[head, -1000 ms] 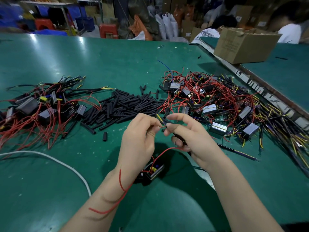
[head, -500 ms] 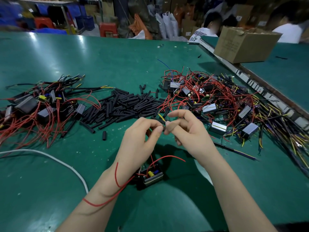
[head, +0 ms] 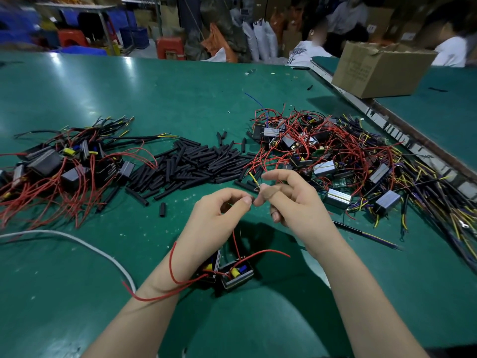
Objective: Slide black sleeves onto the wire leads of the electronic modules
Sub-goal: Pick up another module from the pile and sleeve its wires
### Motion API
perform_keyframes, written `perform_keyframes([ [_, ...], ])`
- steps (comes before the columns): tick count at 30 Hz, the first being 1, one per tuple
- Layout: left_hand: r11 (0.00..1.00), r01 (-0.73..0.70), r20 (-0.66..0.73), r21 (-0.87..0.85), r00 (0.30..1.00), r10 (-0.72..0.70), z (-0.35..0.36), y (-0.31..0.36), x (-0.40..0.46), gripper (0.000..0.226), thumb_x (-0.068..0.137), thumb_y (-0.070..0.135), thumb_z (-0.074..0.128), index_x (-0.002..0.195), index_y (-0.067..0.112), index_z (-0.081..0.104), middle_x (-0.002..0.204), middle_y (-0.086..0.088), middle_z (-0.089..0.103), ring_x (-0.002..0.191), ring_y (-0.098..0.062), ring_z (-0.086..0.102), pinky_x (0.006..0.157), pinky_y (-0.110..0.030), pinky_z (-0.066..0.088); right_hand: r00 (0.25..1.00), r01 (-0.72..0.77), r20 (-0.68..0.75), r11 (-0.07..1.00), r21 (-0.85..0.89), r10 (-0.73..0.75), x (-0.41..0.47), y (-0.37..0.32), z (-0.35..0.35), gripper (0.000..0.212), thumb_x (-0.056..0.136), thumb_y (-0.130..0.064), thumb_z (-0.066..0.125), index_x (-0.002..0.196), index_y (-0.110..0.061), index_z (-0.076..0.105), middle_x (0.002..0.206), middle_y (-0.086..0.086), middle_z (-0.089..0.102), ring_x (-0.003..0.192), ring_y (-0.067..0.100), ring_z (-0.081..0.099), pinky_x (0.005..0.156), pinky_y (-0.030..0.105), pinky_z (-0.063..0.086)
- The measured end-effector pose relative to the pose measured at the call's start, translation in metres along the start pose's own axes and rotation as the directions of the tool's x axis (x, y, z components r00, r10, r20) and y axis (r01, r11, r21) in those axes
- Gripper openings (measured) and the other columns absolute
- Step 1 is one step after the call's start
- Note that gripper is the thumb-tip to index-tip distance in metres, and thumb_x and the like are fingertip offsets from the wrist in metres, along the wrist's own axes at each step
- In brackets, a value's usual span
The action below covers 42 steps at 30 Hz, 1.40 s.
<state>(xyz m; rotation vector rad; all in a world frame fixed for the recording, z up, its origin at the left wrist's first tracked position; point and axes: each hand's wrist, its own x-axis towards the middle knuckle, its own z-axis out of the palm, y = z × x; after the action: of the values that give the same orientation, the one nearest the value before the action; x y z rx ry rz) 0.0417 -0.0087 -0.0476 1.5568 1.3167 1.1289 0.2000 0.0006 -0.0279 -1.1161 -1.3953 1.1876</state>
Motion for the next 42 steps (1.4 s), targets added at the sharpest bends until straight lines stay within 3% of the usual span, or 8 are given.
perform_keyframes([
  [8,0.998,-0.048,0.033,0.039,0.998,0.047,-0.004,-0.003,0.001,0.010,0.089,0.021,0.064,0.090,0.029,0.071,0.080,0.008,0.071,0.077,-0.011,0.063,0.075,-0.022,0.047,0.997,0.071,-0.019,0.985,-0.155,-0.074,0.001,0.008,-0.003,0.011,0.096,-0.021,0.056,0.095,-0.031,0.052,0.070,-0.003,0.071,0.047,0.010,0.044,0.050,0.022,0.042],
  [14,0.994,-0.108,-0.084,0.021,0.991,0.109,-0.002,-0.002,0.001,0.010,0.089,0.016,0.064,0.094,0.020,0.071,0.071,0.016,0.064,0.064,0.008,0.053,0.064,-0.006,0.038,0.993,0.117,0.061,0.958,-0.261,-0.104,0.001,0.013,-0.002,0.012,0.097,-0.028,0.054,0.093,-0.033,0.043,0.076,-0.009,0.073,0.047,0.012,0.047,0.053,0.023,0.044],
  [19,0.994,-0.105,-0.106,0.010,0.989,0.106,0.000,-0.004,0.001,0.006,0.086,0.021,0.069,0.089,0.025,0.071,0.076,0.011,0.072,0.070,0.002,0.059,0.070,-0.015,0.046,0.988,0.147,0.082,0.944,-0.294,-0.129,0.002,0.015,-0.001,0.015,0.097,-0.027,0.052,0.091,-0.031,0.039,0.075,-0.013,0.072,0.047,0.013,0.047,0.056,0.027,0.044],
  [25,0.990,-0.134,-0.128,0.033,0.982,0.138,-0.001,-0.007,0.002,0.013,0.084,0.022,0.071,0.076,0.031,0.065,0.071,0.026,0.067,0.065,0.009,0.057,0.063,-0.006,0.041,0.981,0.190,0.101,0.930,-0.316,-0.166,0.002,0.016,-0.001,0.015,0.098,-0.030,0.051,0.089,-0.031,0.039,0.076,-0.014,0.072,0.047,0.010,0.048,0.054,0.020,0.042],
  [34,0.995,-0.099,-0.154,0.031,0.983,0.102,-0.001,-0.008,0.002,0.014,0.083,0.024,0.072,0.075,0.033,0.065,0.070,0.020,0.066,0.064,0.006,0.056,0.062,-0.010,0.042,0.974,0.228,0.062,0.927,-0.297,-0.219,0.002,0.018,0.002,0.014,0.092,-0.043,0.046,0.089,-0.031,0.039,0.078,-0.009,0.072,0.053,0.002,0.049,0.064,0.035,0.040],
  [36,0.995,-0.096,-0.156,0.025,0.983,0.098,0.000,-0.008,0.002,0.012,0.084,0.024,0.071,0.076,0.032,0.066,0.070,0.019,0.067,0.064,0.006,0.056,0.062,-0.009,0.042,0.973,0.230,0.057,0.928,-0.294,-0.223,0.002,0.018,0.003,0.015,0.092,-0.043,0.046,0.089,-0.030,0.040,0.078,-0.008,0.072,0.056,0.000,0.052,0.065,0.032,0.039],
  [39,0.993,-0.117,-0.124,0.033,0.985,0.121,0.000,-0.006,0.001,0.009,0.085,0.024,0.070,0.078,0.029,0.067,0.070,0.020,0.067,0.065,0.006,0.057,0.064,-0.012,0.044,0.969,0.245,0.104,0.907,-0.343,-0.222,0.003,0.021,0.003,0.014,0.097,-0.030,0.050,0.089,-0.028,0.039,0.075,-0.011,0.071,0.056,-0.004,0.056,0.062,0.012,0.038],
  [42,0.992,-0.119,-0.103,0.033,0.987,0.122,0.001,-0.007,0.002,0.010,0.085,0.023,0.069,0.078,0.030,0.066,0.068,0.017,0.067,0.064,0.004,0.056,0.067,-0.018,0.046,0.968,0.250,0.130,0.873,-0.418,-0.214,0.003,0.023,0.004,0.016,0.099,-0.025,0.050,0.088,-0.028,0.038,0.076,-0.013,0.071,0.056,-0.005,0.055,0.058,0.007,0.036],
])
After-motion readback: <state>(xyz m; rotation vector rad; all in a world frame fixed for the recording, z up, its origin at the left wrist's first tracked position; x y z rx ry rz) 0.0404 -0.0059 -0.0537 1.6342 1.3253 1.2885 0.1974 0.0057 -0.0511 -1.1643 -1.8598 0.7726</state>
